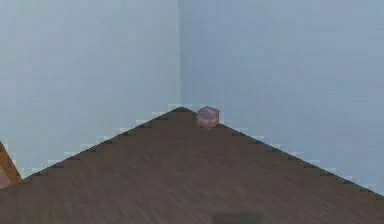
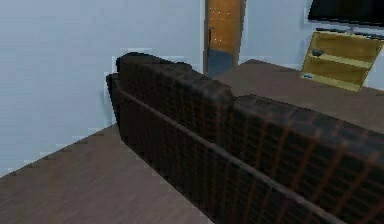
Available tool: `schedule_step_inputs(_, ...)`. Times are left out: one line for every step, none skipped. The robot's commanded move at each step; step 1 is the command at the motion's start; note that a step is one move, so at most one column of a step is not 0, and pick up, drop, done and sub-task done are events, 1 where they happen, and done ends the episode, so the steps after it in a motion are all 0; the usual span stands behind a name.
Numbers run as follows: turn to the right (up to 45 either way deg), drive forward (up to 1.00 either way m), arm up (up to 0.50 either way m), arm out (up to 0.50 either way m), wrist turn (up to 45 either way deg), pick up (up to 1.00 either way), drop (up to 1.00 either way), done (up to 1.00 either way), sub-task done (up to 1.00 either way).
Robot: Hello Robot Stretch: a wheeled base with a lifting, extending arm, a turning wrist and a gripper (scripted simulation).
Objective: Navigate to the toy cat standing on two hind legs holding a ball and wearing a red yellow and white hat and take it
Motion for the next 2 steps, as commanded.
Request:
schedule_step_inputs(-45.0,0.00,0.00,0.00,0.0,0.00,0.00,0.00,0.00)
schedule_step_inputs(-9.0,0.00,0.00,0.00,0.0,0.00,0.00,0.00,0.00)
